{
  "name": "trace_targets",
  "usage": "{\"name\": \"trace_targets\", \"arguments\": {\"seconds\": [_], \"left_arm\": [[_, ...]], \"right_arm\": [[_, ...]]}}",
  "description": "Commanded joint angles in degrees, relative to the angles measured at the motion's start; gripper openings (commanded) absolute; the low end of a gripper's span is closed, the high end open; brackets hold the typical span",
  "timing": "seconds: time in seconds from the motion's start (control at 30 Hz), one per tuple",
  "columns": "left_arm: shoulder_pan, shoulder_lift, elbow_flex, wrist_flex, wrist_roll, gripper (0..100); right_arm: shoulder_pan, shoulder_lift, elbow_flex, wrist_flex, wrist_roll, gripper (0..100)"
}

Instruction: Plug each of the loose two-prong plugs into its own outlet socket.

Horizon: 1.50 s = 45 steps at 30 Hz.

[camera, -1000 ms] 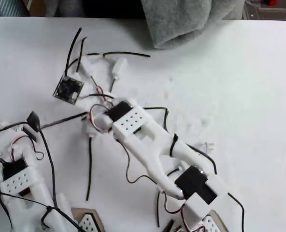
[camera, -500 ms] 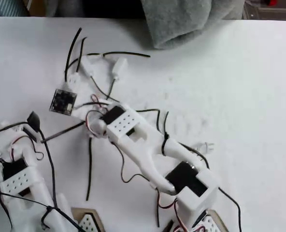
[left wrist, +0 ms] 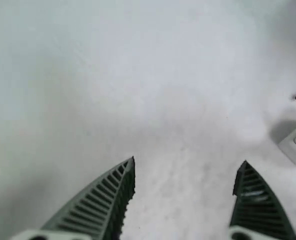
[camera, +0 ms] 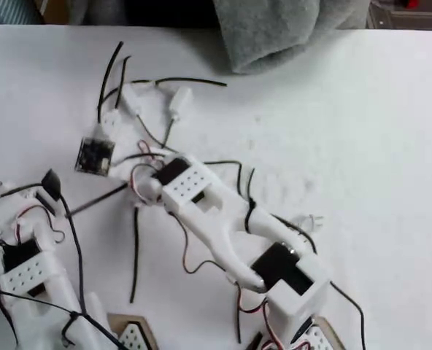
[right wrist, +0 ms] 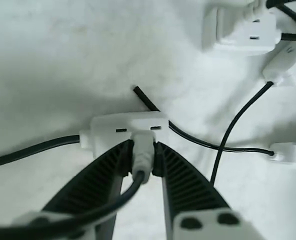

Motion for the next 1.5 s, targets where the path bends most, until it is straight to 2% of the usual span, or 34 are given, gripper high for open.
{"name": "trace_targets", "arguments": {"seconds": [0.0, 0.7, 0.97, 1.47], "left_arm": [[-0.48, -1.01, -0.26, -1.05, -0.26, 31], [-0.48, -1.01, -0.26, -1.05, -0.44, 31], [-0.48, -1.01, -0.18, -1.05, -0.53, 31], [-0.48, -0.92, -0.18, -1.05, -0.53, 31]], "right_arm": [[0.92, 0.04, -1.58, -2.15, 1.58, 1.9], [3.74, 1.45, -2.02, -4.18, 3.43, 1.9], [0.66, 1.54, -1.85, -1.36, 2.9, 1.9], [-2.68, 1.54, -1.49, 4.0, -10.37, 1.9]]}}
